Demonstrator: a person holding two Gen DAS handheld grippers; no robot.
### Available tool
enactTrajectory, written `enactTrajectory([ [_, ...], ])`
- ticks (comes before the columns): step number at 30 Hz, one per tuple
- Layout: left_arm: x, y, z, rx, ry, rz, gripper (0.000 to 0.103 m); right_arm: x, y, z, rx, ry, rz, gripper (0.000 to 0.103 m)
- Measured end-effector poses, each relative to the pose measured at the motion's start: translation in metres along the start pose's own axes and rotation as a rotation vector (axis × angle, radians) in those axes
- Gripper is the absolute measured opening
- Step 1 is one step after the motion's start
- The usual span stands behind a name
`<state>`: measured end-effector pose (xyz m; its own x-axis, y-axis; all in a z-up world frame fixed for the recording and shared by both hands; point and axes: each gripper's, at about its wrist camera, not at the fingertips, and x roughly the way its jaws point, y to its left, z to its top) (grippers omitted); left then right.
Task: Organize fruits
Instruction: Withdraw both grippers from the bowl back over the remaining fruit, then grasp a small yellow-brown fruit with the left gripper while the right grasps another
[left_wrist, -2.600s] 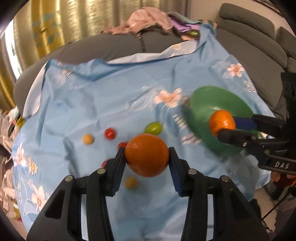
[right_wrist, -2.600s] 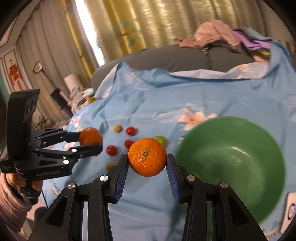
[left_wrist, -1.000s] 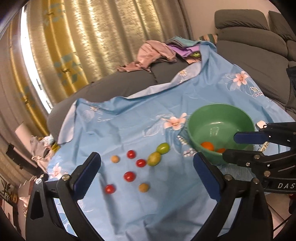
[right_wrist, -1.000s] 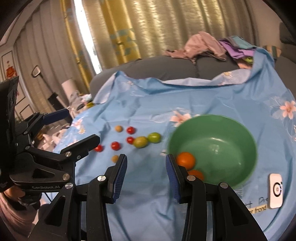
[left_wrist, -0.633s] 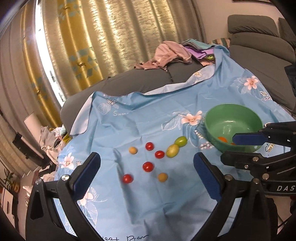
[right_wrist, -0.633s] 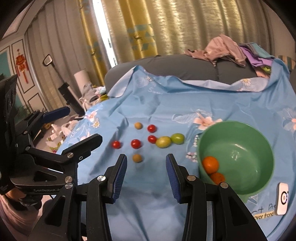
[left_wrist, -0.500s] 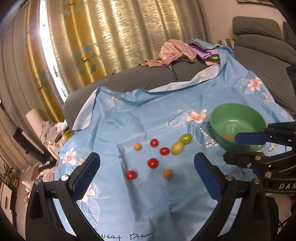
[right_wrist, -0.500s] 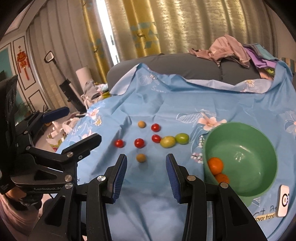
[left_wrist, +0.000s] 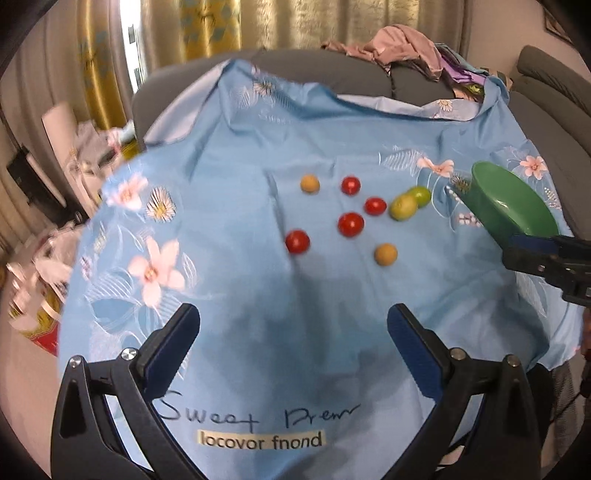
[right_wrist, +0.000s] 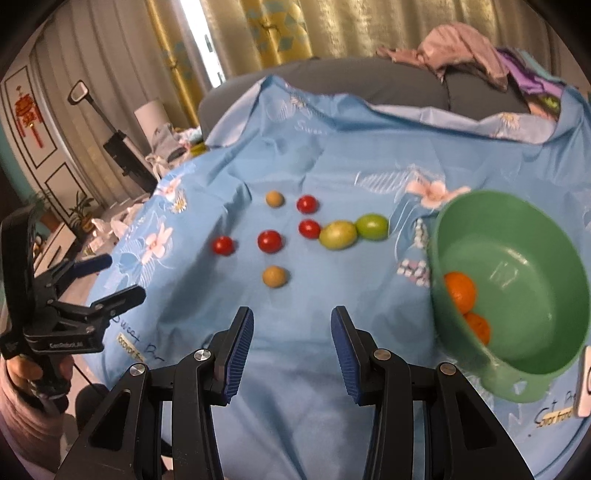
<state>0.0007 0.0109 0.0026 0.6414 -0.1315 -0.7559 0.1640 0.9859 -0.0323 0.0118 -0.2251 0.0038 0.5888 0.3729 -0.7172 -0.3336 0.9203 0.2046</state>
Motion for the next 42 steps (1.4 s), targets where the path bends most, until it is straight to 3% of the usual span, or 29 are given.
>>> enactTrajectory([
  [9,0.016,-0.013,0.003,-0.013,0.024,-0.144,0.102,0.030,-0.013,0.002,0.042,0.047,-0.011,0.044],
  [24,0.057,-0.027,0.024,0.011,0.071,-0.233,0.099,0.059,-0.030,0.022,0.073,0.049,-0.013,0.044],
  [27,0.071,-0.036,0.030,0.025,0.085,-0.262,0.091,0.060,-0.033,0.023,0.078,0.042,-0.014,0.044],
  [29,0.085,-0.045,0.033,0.049,0.108,-0.252,0.076,0.060,-0.035,0.023,0.086,0.039,-0.010,0.044],
  [34,0.112,-0.065,0.041,0.120,0.138,-0.228,0.055,0.060,-0.039,0.023,0.092,0.033,0.002,0.044],
  [38,0.122,-0.074,0.044,0.167,0.156,-0.224,0.030,0.061,-0.041,0.024,0.091,0.031,0.005,0.044],
  [42,0.125,-0.070,0.044,0.172,0.156,-0.226,0.025,0.064,-0.043,0.027,0.085,0.029,0.009,0.044],
])
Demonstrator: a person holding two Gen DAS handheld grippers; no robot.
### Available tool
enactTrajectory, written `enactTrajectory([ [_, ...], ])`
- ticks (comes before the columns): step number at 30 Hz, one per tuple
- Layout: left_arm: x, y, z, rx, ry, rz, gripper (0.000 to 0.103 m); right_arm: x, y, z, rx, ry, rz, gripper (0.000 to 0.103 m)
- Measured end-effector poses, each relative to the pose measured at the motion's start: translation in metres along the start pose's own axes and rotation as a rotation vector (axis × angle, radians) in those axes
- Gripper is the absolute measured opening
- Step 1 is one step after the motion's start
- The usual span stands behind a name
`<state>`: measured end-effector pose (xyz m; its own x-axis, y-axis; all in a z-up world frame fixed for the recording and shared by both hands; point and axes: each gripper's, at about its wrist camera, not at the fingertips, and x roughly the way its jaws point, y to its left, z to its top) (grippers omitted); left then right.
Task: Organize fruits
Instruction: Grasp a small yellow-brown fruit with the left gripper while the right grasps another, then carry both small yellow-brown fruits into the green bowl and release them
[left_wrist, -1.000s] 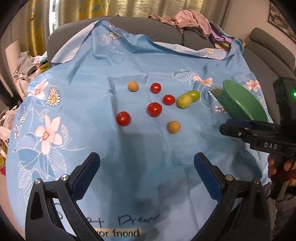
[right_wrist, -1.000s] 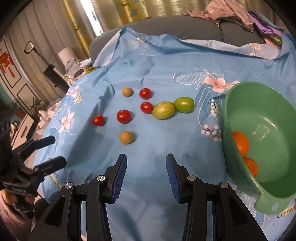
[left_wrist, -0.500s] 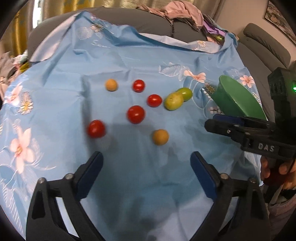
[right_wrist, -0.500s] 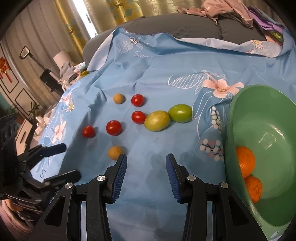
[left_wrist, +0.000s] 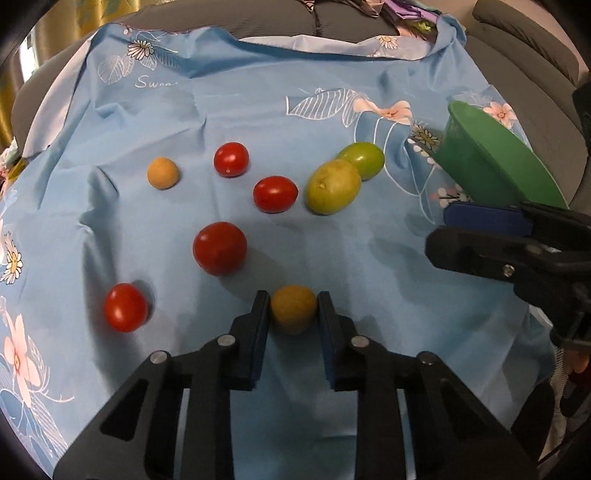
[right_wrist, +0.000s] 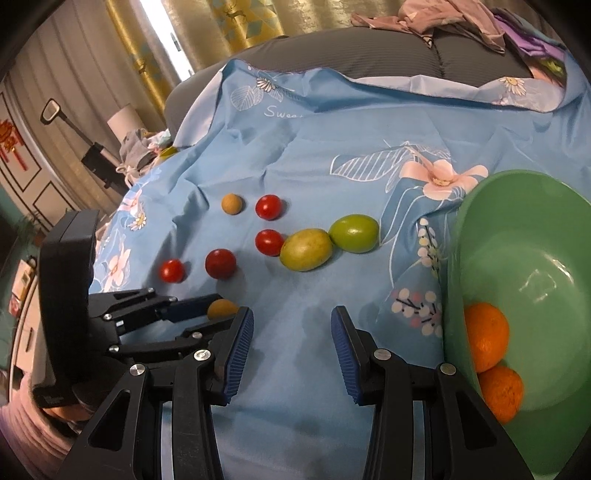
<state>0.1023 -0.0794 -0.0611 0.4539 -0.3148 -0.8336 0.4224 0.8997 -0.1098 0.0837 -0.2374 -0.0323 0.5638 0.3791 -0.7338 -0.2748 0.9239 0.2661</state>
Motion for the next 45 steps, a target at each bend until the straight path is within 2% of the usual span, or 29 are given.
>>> enactTrajectory([
  [4,-0.012,0.021,0.004,-0.065,-0.032,0.000,0.025,0.006,0.005,0.007,-0.021,0.008,0.011,0.044],
  [9,-0.047,0.062,0.015,-0.149,-0.137,0.048,0.025,0.022,0.028,0.031,-0.096,-0.004,0.062,0.044],
  [14,-0.058,0.096,0.026,-0.211,-0.179,0.103,0.025,0.064,0.052,0.065,-0.130,0.013,0.143,0.044],
  [21,-0.061,0.114,0.027,-0.226,-0.199,0.117,0.025,0.127,0.079,0.093,-0.214,0.057,0.082,0.044],
  [27,-0.059,0.120,0.024,-0.227,-0.190,0.111,0.025,0.160,0.090,0.101,-0.260,0.091,0.022,0.042],
  [30,-0.060,0.119,0.023,-0.223,-0.188,0.101,0.025,0.163,0.090,0.105,-0.262,0.087,-0.001,0.029],
  [35,-0.064,0.114,0.023,-0.211,-0.196,0.091,0.025,0.157,0.087,0.106,-0.222,0.087,-0.012,0.029],
  [45,-0.085,0.078,0.017,-0.159,-0.203,0.071,0.025,0.060,0.076,0.073,-0.176,-0.024,0.055,0.029],
])
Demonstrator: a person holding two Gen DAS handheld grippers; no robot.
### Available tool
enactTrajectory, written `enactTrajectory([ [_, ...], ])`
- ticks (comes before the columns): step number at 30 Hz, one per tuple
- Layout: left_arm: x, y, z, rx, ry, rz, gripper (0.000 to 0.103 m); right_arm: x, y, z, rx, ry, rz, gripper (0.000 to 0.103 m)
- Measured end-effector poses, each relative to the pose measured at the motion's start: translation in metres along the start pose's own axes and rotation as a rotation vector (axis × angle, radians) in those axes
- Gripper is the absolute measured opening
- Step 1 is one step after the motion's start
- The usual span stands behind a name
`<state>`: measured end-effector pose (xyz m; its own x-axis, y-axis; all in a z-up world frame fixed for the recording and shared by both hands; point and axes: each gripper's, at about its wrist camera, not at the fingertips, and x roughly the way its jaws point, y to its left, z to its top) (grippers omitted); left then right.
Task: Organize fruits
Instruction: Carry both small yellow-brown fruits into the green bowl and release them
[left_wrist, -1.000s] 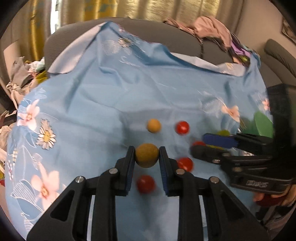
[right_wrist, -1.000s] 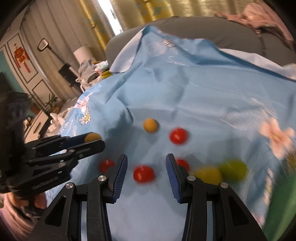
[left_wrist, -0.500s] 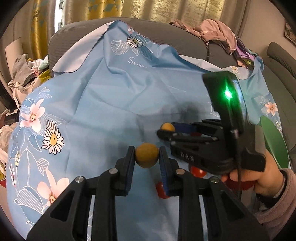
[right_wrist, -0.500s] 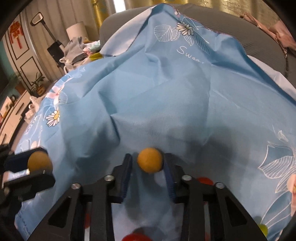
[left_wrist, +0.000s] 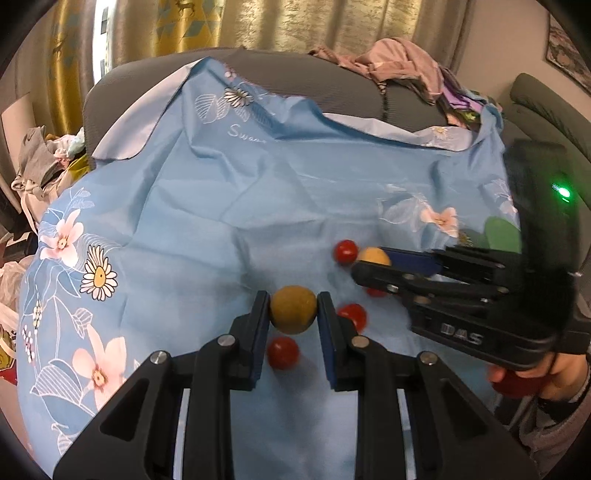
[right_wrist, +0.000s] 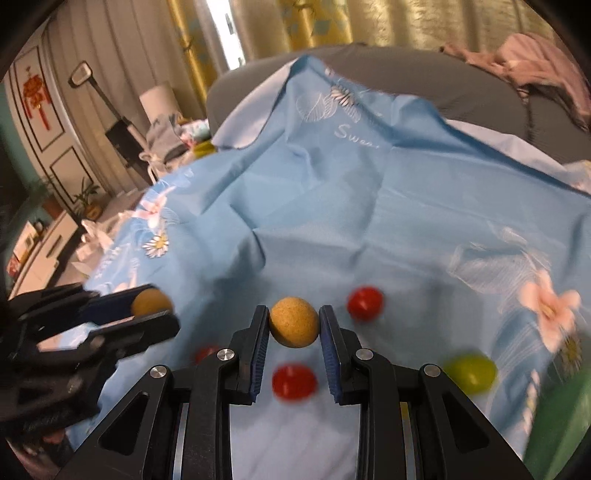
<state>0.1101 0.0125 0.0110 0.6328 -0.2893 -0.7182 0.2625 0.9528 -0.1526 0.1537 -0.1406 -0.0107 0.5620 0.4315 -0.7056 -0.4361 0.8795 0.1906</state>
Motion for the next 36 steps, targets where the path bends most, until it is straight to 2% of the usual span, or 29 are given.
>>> enactTrajectory([
  [8,-0.013,-0.043,-0.007,0.059,0.007,-0.039,0.025,-0.064,-0.020,-0.040,0.085,-0.080,0.002,0.029],
  [18,-0.011,-0.114,-0.006,0.171,0.037,-0.121,0.025,-0.129,-0.062,-0.087,0.205,-0.180,-0.078,0.029],
  [24,-0.008,-0.161,0.003,0.245,0.029,-0.178,0.025,-0.158,-0.090,-0.107,0.278,-0.231,-0.128,0.029],
  [29,0.000,-0.206,0.012,0.313,0.026,-0.239,0.025,-0.182,-0.115,-0.122,0.331,-0.270,-0.168,0.029],
  [36,0.029,-0.264,0.017,0.383,0.084,-0.316,0.025,-0.202,-0.146,-0.146,0.393,-0.285,-0.240,0.029],
])
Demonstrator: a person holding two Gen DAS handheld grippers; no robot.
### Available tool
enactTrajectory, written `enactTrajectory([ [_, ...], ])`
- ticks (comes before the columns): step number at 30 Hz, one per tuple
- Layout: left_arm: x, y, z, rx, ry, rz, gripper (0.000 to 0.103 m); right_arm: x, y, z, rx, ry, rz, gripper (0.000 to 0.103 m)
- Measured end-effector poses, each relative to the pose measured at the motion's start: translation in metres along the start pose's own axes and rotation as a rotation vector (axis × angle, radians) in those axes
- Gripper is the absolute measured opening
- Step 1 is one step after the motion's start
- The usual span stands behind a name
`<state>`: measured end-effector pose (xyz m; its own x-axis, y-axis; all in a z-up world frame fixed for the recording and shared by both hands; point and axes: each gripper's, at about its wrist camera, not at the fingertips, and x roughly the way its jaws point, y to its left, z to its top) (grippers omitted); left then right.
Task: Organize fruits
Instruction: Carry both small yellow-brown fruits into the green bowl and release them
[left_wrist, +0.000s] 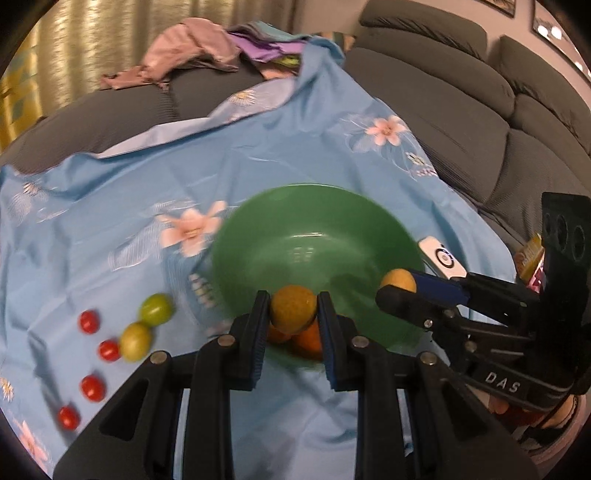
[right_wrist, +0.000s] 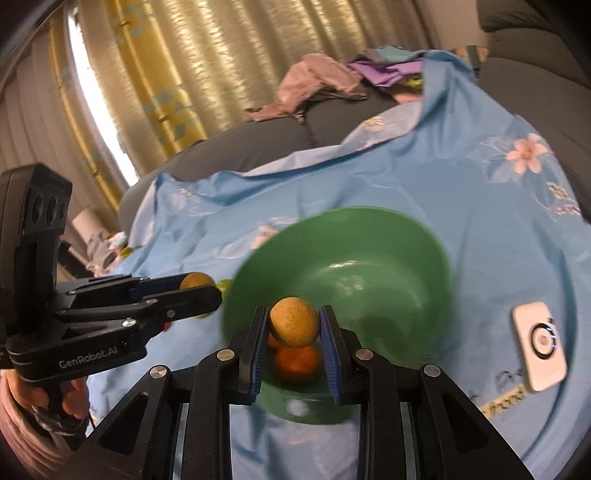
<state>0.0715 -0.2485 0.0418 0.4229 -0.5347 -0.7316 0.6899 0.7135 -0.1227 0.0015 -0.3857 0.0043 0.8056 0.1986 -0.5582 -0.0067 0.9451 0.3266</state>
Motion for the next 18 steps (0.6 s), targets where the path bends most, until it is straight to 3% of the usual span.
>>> enactTrajectory([
  [11,0.041,-0.015,0.001,0.056,0.081,0.025,0.026,0.007,-0.028,-0.003,0.031,0.035,-0.063,0.029],
  [13,0.042,-0.012,0.001,0.047,0.090,0.038,0.037,0.008,-0.028,-0.004,0.032,0.039,-0.072,0.029],
  [15,0.040,-0.009,0.000,0.036,0.087,0.065,0.071,0.009,-0.026,-0.004,0.028,0.041,-0.077,0.030],
  [18,0.034,-0.004,-0.002,0.020,0.077,0.088,0.075,0.007,-0.023,-0.005,0.018,0.042,-0.081,0.032],
])
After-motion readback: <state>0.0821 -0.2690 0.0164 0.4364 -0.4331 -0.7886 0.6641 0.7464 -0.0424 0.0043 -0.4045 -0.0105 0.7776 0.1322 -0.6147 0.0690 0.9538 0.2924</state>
